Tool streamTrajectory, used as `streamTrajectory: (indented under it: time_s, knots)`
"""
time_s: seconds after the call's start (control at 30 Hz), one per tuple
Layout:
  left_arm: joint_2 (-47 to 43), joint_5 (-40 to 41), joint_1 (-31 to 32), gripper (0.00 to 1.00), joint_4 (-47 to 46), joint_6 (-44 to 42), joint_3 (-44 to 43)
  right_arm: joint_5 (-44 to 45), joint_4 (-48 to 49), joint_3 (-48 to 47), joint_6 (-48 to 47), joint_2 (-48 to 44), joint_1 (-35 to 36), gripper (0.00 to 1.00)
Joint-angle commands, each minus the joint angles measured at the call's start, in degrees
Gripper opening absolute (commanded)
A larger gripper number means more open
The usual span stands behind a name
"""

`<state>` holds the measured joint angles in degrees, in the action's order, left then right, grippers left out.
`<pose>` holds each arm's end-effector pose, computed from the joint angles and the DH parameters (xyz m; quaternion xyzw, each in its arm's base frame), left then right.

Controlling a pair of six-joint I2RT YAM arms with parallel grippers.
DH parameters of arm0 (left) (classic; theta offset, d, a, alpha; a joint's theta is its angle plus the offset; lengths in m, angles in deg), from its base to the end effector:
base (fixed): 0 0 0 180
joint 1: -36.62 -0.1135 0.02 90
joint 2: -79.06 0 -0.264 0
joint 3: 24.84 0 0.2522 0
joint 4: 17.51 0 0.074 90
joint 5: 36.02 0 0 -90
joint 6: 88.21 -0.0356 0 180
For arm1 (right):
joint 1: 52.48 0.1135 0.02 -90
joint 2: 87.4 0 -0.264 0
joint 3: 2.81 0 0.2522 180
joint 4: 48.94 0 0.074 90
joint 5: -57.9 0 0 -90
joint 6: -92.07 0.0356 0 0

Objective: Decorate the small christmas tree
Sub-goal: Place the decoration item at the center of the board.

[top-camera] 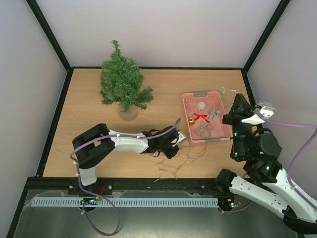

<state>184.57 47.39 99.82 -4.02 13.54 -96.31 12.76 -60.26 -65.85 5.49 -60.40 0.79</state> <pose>0.1647 -0.3352 0.1460 0.4227 0.8293 -0.2625 0.2544 0.0673 0.0482 0.4232 0.0813 0.5875 0.1884 0.7828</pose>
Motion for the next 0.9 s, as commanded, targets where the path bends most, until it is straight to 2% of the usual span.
streamTrajectory:
  time_s: [0.0,0.17,0.33,0.47,0.57,0.73,0.87]
  knots:
    - [-3.5,1.8,0.2,0.05,-0.7,-0.5,0.9,-0.4,0.4,0.8,0.0,-0.3,0.2,0.02]
    - [-9.2,6.9,-0.2,0.03,2.6,0.5,0.9,-1.5,-0.5,0.9,0.9,-0.4,0.2,0.02]
    - [-17.8,13.3,-1.0,0.03,9.9,2.3,-0.2,-6.1,-1.6,0.1,2.4,1.3,0.2,0.02]
    - [-27.2,22.5,-2.3,0.03,20.0,2.9,-4.0,-15.2,-1.8,-0.9,2.5,5.2,0.2,0.02]
    - [-35.4,28.9,-4.6,0.04,27.6,2.9,-10.2,-25.0,-1.9,-4.0,2.9,10.2,0.2,0.02]
    - [-45.3,39.6,-6.4,0.05,33.6,-0.9,-20.5,-40.4,3.1,-9.9,6.2,17.4,0.2,0.02]
    - [-50.1,48.1,-6.5,0.05,34.1,-6.3,-26.3,-41.9,7.6,-14.4,7.1,20.7,0.2,0.02]
